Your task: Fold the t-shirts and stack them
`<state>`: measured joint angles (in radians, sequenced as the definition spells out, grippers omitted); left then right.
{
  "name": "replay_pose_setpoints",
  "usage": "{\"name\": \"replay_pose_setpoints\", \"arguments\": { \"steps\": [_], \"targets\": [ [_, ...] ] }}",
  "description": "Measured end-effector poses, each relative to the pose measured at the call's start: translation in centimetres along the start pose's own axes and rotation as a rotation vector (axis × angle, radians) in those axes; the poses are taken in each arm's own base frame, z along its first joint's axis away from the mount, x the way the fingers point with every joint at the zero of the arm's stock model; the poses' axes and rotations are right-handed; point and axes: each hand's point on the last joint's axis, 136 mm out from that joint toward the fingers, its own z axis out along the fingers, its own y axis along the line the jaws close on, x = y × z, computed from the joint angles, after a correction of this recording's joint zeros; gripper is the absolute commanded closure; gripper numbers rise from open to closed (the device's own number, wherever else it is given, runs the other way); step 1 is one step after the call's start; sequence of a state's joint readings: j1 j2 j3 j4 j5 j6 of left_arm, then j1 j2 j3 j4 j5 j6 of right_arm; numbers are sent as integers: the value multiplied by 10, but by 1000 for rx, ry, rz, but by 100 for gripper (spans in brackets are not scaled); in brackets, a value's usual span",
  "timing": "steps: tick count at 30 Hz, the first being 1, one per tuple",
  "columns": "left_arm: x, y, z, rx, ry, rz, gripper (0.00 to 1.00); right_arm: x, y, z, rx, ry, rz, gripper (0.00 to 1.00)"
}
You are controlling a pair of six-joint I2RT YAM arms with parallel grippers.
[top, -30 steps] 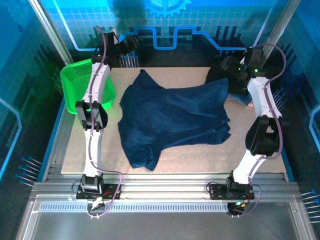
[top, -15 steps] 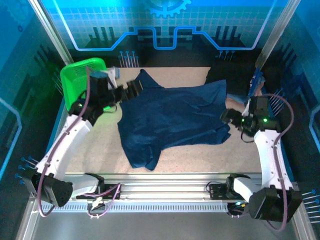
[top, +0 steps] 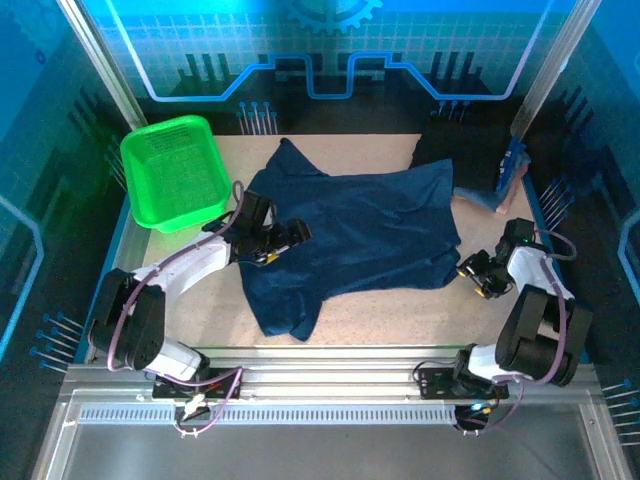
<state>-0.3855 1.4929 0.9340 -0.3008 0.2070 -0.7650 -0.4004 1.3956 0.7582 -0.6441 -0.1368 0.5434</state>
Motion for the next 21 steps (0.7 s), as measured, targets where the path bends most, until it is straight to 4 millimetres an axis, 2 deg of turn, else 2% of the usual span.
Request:
{"name": "replay_pose_setpoints", "arguments": {
  "steps": [6,11,16,19,21],
  "targets": [
    [-1,6,18,-8,7,-24,1,-13,11,20,-54,0,20,50],
    [0,14,29,-21,16,-51,1,-19,18,26,-90,-3,28,60],
    [-2,26,38,-34,16,-76,1,-20,15,32,-86,9,55,78],
    [-6,35,43,-46,11,-105,1,-21,15,33,-79,17,66,95],
    [-9,43,46,-57,7,-129,1,-23,16,33,-81,19,74,100]
  ]
}}
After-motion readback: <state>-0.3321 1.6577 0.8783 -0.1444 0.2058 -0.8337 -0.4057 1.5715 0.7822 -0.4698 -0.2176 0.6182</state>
